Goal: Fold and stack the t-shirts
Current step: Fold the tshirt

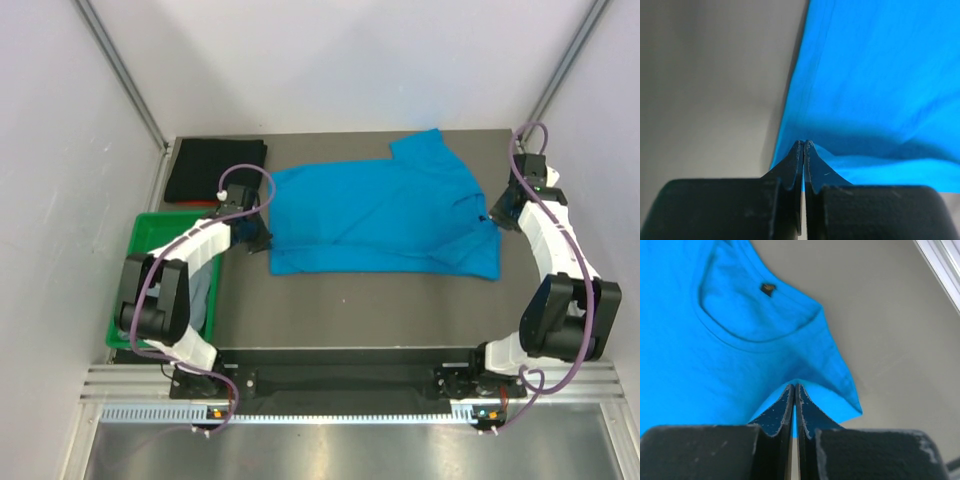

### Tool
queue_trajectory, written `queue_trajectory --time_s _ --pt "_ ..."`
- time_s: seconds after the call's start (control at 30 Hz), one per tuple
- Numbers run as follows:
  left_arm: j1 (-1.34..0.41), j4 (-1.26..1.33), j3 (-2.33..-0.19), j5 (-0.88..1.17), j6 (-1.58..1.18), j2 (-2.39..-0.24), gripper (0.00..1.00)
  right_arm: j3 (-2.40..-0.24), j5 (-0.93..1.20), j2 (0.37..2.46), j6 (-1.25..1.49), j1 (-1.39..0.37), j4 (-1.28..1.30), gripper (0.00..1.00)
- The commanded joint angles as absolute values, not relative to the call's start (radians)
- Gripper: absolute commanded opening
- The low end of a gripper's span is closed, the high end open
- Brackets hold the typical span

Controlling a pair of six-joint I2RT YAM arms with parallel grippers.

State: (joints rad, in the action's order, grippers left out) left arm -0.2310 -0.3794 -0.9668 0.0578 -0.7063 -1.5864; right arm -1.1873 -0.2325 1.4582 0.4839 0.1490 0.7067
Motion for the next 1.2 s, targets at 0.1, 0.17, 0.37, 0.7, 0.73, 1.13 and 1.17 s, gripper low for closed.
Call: queue_trajectory --time_s 0.1,0.17,0.37,0.7,0.73,1.13,1.17 --pt "-0.218 -0.376 -1.063 0.026 -0.684 -1.669 0.0 -1.252 -0.209 1.498 0.393 0.153 0.566 0.0" --pt "-0.218 -0.38 -1.088 0.029 -0.686 -1.686 0.0 -1.272 -0.222 1.514 0.38 0.155 0.568 0.0" --pt "-0.216 -0.38 -1.124 0.028 -0.686 -1.735 0.0 -1.302 -0.192 1.543 0.338 0.147 0.515 0.0" --pt "-0.21 -0.368 -1.152 0.011 -0.675 -1.764 0.0 -1.345 -0.209 1.604 0.281 0.147 0.506 0.0" --pt "-0.21 -0.368 -1.154 0.014 -0.676 -1.764 0.0 -1.345 -0.201 1.609 0.282 0.147 0.508 0.0" --pt "-0.209 -0.445 -1.261 -0.077 -0.677 -1.829 0.0 -1.4 -0.15 1.67 0.267 0.127 0.483 0.0" --pt "-0.209 -0.448 -1.264 -0.087 -0.672 -1.832 0.0 -1.404 -0.147 1.684 0.267 0.124 0.48 0.0"
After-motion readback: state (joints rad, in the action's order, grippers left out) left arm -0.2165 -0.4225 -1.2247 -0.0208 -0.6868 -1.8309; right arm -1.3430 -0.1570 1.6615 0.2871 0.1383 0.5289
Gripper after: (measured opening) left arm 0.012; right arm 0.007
